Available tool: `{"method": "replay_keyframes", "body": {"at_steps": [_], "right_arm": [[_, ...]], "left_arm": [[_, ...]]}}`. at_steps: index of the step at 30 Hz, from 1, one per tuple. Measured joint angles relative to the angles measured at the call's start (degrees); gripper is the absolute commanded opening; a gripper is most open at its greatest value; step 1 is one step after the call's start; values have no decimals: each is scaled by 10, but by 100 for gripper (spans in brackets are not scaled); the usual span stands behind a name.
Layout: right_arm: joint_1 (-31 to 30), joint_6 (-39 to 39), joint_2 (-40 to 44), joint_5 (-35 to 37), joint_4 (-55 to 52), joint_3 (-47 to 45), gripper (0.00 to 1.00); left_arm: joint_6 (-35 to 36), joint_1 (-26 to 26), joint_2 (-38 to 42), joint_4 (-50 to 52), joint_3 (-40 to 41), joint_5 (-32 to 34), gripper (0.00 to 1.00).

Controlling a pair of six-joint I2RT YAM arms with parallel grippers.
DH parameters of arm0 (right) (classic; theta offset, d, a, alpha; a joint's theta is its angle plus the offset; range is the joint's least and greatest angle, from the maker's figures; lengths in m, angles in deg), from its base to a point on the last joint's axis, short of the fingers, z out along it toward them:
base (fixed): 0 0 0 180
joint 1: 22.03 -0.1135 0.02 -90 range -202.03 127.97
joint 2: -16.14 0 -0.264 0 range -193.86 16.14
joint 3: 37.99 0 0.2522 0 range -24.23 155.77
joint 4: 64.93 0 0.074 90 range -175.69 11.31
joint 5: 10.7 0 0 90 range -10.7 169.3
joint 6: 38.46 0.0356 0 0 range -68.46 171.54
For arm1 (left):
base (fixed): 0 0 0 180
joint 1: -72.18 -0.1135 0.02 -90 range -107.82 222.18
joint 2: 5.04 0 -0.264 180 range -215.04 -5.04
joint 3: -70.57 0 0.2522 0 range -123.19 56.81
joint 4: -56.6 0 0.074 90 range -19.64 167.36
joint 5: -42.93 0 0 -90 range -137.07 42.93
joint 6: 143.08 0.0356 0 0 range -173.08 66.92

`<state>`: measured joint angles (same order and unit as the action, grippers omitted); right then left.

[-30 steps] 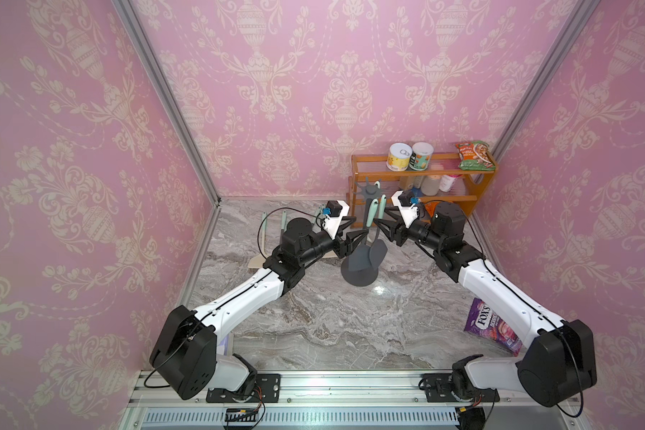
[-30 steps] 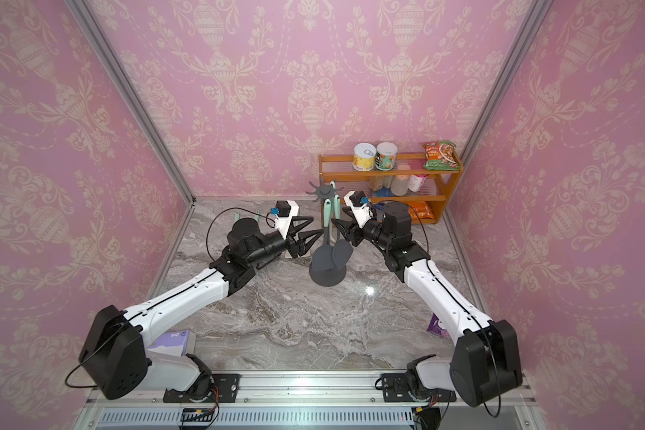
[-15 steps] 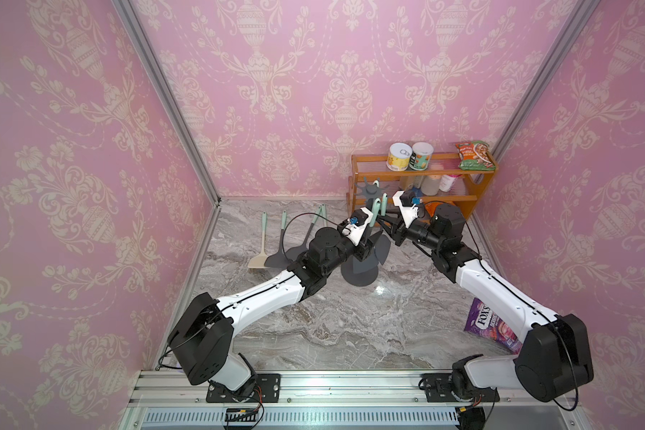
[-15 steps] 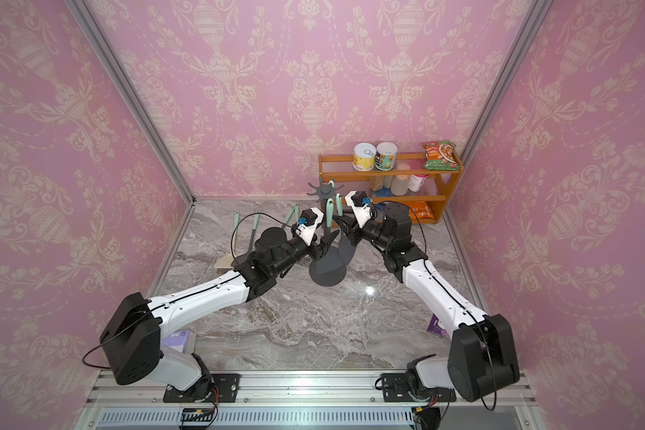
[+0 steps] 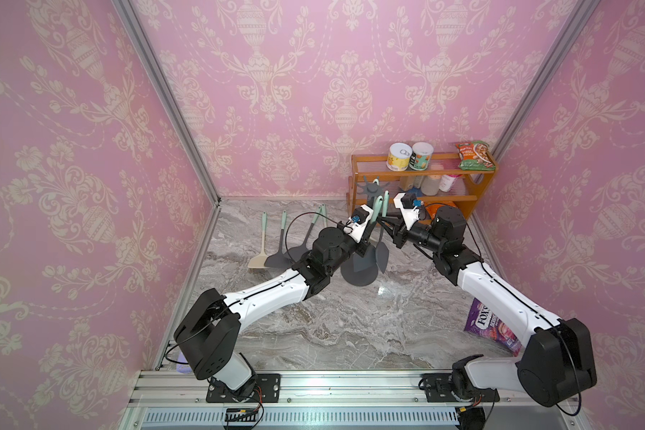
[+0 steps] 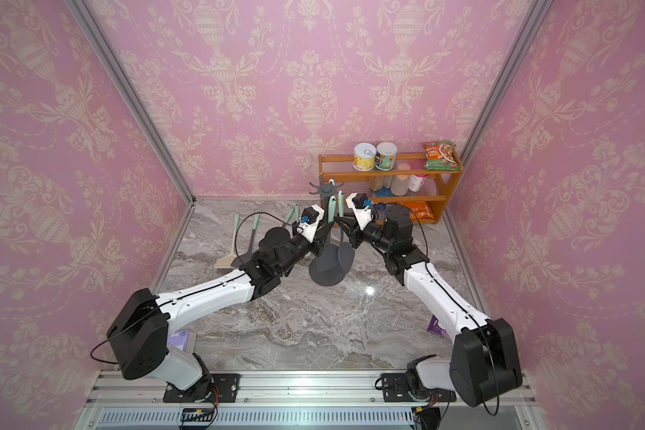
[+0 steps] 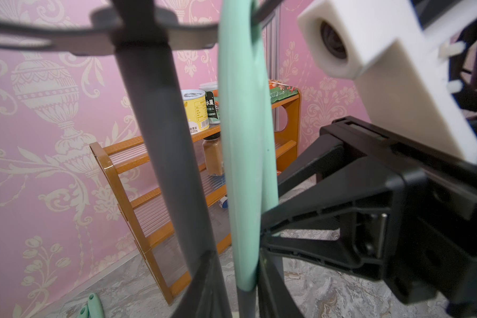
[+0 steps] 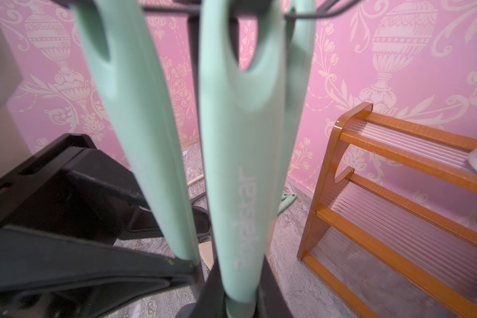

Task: Take the spatula off the kitchen utensil rack
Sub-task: Take off the spatula from the rack.

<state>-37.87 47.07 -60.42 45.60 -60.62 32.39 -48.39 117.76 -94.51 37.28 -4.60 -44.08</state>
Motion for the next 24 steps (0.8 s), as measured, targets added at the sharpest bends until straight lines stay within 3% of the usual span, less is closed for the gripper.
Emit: {"method": "replay_keyframes", "body": {"at_steps": [3,8,24], "right_arm": [[0,0,0,0,0,0,0],[0,1,11,5,0,-9,0],[-18,0,18,41,-6,-11,0]], "left_arm": [[0,2,0,1,0,0,14],[-8,2,12,20,0,0,4],[-32,2,67,97,4,-12,4]]}}
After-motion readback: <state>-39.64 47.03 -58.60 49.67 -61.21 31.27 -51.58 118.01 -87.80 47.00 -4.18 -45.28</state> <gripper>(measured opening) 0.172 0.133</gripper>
